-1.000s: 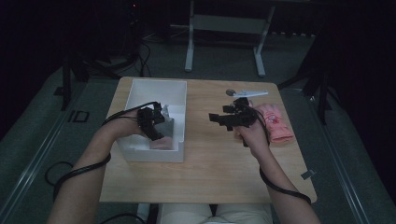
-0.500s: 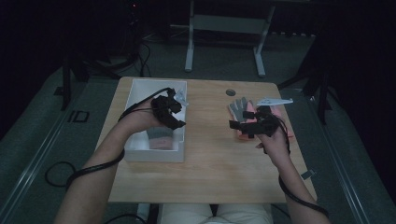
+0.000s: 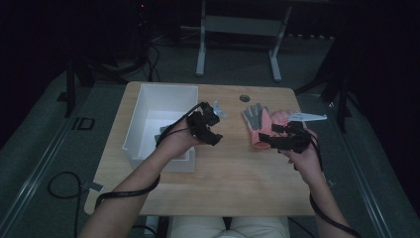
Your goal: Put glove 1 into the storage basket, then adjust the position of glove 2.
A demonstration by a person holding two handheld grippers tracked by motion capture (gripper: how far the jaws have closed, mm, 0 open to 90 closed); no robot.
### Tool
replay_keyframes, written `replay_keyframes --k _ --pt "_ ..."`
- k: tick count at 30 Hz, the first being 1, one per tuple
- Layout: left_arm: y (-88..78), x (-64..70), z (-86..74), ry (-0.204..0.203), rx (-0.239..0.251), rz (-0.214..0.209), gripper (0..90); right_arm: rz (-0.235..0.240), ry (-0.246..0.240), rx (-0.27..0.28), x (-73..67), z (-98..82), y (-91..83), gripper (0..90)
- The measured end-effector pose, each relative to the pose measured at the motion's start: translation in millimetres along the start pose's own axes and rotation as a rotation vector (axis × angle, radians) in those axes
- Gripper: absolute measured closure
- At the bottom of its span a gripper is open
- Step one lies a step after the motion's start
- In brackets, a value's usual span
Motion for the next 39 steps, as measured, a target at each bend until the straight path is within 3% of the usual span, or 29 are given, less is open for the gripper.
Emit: replay_keyframes --k 7,13,18,21,25,28,34,39 --pt "10.5 42.6 3.9 0.030 0.070 -0.054 28.5 -0.114 0.001 0.007 27.2 -12.5 -11.1 46.0" --pt "22.5 68.1 -2.4 0.022 0.082 -0.110 14.1 -0.180 -0.018 -0.026 40.1 -25.2 -12.9 51.7" --pt "33.0 90.8 -11.2 0.020 0.091 -0.155 2.5 -0.200 -0.027 -0.037 45.9 -33.2 -12.8 52.3" --pt "37.7 99.1 -16.5 0.010 0.115 -0.152 2.1 -0.213 -0.029 -0.039 50.1 -37.6 -13.1 51.9" --pt "47.9 105.7 -29.1 -0.002 0.165 -0.093 2.1 -0.225 -0.036 -0.039 54.4 -41.6 -12.5 52.0" --pt "57.7 114.5 -44.0 -0.008 0.184 -0.095 2.1 -0.231 -0.042 -0.039 56.5 -43.8 -11.6 54.0" --pt "76.5 126.2 -73.4 0.014 0.220 -0.033 2.1 -0.245 -0.043 -0.053 62.9 -48.8 -5.3 57.8" --pt "82.4 130.0 -86.5 0.001 0.253 -0.023 2.1 -0.252 -0.056 -0.058 67.7 -44.1 2.9 57.8"
Point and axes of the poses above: each handheld gripper's, and its own axes: y roughly forward along the jaws, z roughly out of its top, x roughly to its right, the point moved 10 cm from there along y, roughly forward along the jaws, and after that the axes turned 2 degrees about -x, right-handed, at the moved point
